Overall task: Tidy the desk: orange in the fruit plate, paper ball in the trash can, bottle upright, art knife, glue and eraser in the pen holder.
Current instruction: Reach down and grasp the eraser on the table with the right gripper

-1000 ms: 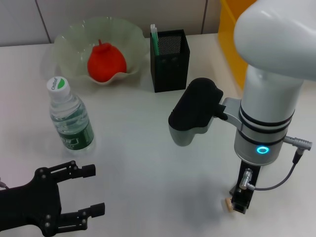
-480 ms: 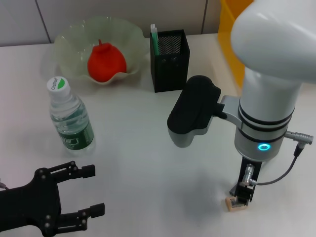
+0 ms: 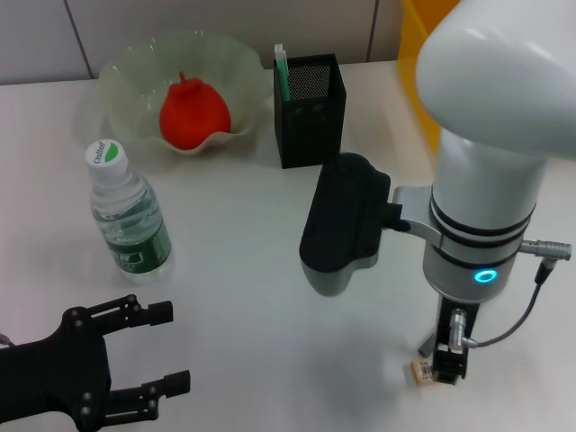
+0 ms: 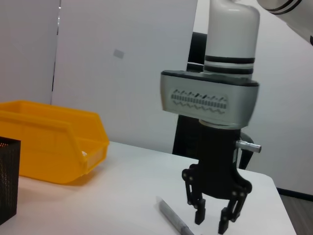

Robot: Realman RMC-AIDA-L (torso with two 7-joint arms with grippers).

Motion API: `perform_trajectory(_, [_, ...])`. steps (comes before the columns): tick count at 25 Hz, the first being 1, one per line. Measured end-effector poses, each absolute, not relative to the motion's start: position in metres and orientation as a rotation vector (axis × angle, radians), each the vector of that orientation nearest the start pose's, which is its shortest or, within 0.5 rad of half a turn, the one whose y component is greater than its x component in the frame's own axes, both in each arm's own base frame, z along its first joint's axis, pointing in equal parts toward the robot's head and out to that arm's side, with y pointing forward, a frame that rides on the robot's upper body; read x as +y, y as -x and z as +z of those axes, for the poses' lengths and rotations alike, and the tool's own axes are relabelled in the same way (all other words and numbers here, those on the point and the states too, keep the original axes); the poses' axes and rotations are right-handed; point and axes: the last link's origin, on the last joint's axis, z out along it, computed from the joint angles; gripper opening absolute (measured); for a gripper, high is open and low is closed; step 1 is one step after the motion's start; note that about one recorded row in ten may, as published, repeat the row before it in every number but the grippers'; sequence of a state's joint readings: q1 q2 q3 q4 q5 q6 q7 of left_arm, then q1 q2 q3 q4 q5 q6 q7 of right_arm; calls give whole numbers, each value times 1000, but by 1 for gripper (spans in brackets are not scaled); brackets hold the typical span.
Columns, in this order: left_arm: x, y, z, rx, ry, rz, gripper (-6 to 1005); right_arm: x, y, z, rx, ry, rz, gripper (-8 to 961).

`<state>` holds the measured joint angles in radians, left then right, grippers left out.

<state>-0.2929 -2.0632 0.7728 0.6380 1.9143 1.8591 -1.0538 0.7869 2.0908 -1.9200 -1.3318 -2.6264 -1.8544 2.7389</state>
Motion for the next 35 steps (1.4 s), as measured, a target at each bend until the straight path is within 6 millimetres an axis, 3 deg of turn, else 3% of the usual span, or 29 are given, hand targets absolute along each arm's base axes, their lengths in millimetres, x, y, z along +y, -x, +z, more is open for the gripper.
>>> perform_trajectory(25, [232, 293, 3, -367, 2834, -927, 785, 282, -142, -73, 318, 2737, -1387, 468])
perform_trajectory(35, [230, 294, 3, -373, 2834, -933, 785, 280, -144, -76, 316, 2748, -1396, 523])
